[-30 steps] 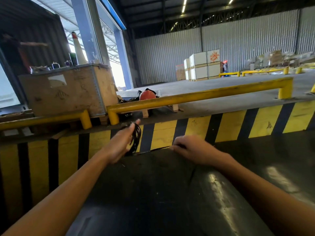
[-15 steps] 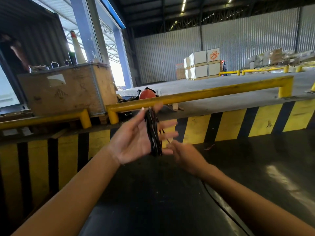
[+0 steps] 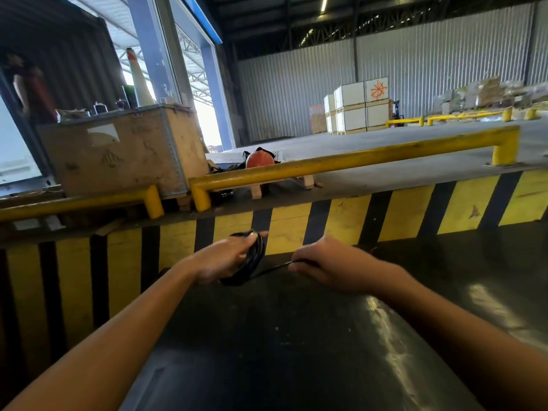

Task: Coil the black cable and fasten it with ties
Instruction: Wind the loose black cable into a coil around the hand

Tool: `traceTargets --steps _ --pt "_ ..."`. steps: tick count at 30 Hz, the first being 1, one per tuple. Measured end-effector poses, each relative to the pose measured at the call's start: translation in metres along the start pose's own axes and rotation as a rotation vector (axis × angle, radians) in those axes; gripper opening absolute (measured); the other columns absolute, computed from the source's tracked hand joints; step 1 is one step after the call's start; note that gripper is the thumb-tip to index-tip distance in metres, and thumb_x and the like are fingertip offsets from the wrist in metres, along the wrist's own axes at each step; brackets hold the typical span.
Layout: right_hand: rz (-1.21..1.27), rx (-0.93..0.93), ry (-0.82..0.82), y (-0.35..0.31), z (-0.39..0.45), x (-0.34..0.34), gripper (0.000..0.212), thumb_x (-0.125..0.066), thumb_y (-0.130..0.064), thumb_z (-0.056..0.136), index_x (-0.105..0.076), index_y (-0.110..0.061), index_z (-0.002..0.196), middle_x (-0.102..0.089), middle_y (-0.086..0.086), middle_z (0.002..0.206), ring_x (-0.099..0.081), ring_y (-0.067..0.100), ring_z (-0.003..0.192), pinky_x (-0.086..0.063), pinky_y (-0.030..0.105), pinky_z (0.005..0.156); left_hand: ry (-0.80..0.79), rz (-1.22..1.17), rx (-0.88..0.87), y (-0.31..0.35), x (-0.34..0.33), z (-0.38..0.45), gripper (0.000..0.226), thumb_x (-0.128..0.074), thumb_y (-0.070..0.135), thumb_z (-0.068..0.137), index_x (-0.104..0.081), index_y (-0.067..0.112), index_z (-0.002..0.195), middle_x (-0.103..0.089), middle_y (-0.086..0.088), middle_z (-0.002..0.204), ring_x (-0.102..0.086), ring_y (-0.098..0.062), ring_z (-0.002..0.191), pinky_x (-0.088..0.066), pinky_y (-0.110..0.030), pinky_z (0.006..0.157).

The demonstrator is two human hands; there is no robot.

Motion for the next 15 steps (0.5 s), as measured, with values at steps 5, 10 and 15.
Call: traceTargets --steps 5,10,15 --pt "-0.02 -0.058 0.219 0.026 0.003 0.041 0.024 -0.047 -0.032 0.095 -0.064 -0.016 0.097 -0.064 -0.001 0.083 -0.058 0.009 0.073 -0.046 0.024 0.068 -0.224 0.062 0.09 -0.011 -0.028 -0.013 0.039 -0.026 0.051 0.096 -0.042 0.048 0.131 -0.049 0.003 0.129 -0.058 -0.022 0.111 -0.039 -0.044 0.103" --pt "0.122 -0.272 0.344 0.059 0.002 0.005 0.029 -0.039 -0.033 0.097 -0.062 -0.015 0.096 -0.067 0.006 0.086 -0.062 0.019 0.077 -0.054 0.044 0.075 -0.507 -0.375 -0.037 0.007 -0.053 -0.024 0.041 -0.023 0.051 0.095 -0.045 0.05 0.129 -0.05 -0.005 0.139 -0.063 -0.032 0.109 -0.046 -0.051 0.096" --pt "0.278 -0.265 0.004 0.011 -0.015 -0.084 0.018 -0.038 -0.033 0.097 -0.054 -0.025 0.097 -0.066 0.002 0.087 -0.066 0.013 0.071 -0.059 0.037 0.069 -0.351 -0.885 -0.212 0.036 -0.041 -0.02 0.046 -0.026 0.05 0.095 -0.044 0.04 0.135 -0.054 -0.014 0.137 -0.063 -0.037 0.109 -0.049 -0.057 0.09"
Point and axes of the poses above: each hand's wrist, its own z-axis towards the middle knuckle, its own x-axis out of the back of the hand, y = z × x, the point moved 2 cm from there along z, towards the middle knuckle
